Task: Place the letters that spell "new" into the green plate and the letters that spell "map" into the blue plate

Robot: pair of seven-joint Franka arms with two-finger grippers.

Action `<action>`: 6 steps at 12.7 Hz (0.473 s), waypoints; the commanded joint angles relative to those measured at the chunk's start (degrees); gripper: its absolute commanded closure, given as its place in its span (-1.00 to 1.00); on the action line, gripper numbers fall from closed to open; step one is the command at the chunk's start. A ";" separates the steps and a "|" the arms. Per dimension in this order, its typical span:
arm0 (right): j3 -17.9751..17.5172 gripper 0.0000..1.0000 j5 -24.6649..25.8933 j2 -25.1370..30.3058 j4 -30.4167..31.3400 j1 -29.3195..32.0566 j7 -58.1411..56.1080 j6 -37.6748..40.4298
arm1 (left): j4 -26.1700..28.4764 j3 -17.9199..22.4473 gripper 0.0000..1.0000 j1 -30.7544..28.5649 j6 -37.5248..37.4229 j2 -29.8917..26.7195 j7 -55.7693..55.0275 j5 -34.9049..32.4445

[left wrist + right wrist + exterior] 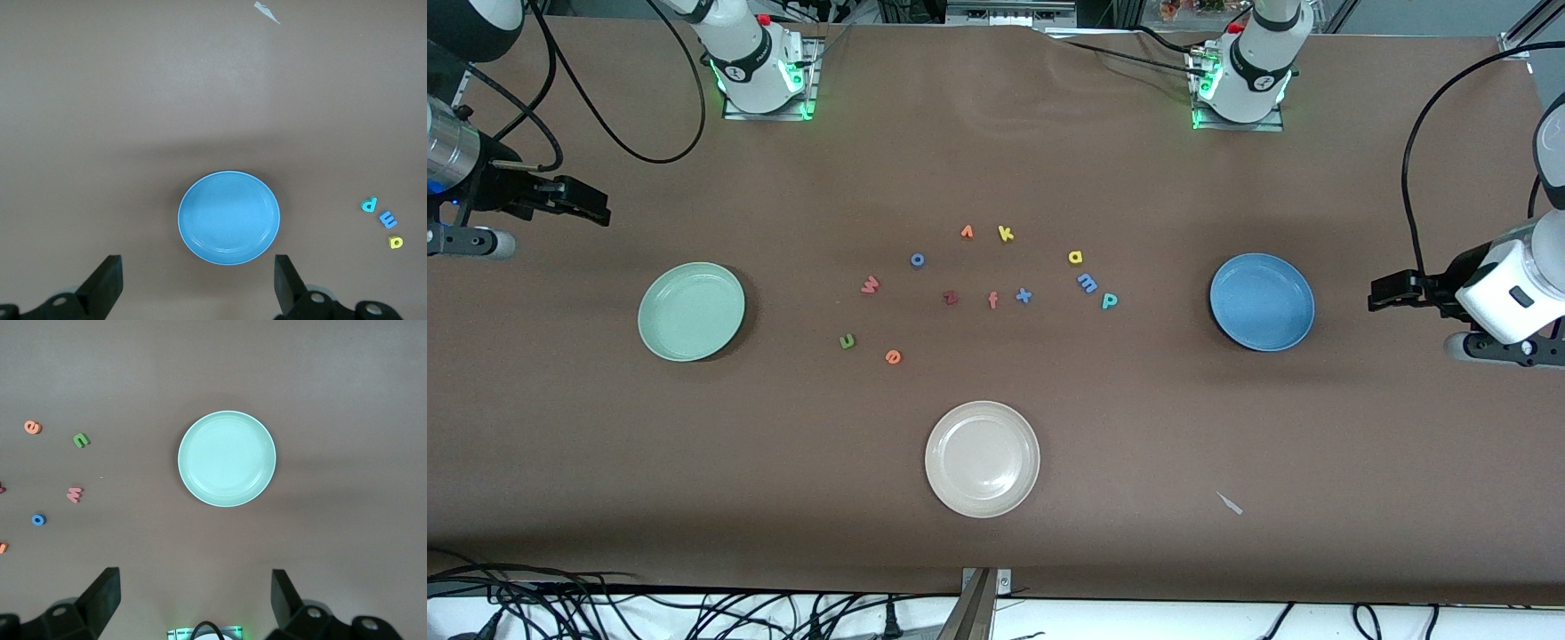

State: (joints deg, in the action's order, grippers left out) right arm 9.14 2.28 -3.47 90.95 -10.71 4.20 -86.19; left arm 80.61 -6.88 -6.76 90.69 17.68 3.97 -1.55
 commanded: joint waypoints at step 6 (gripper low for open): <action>-0.09 -1.00 0.44 -0.31 -1.22 -0.18 -0.59 0.94 | 0.25 -0.77 -1.00 0.16 -0.60 -0.54 -0.63 -1.17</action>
State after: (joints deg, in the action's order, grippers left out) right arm 9.11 2.28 -3.47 90.95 -10.73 4.15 -86.19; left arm 80.62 -7.50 -6.75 90.69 17.68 3.75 -1.55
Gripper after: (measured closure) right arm 0.000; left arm 0.000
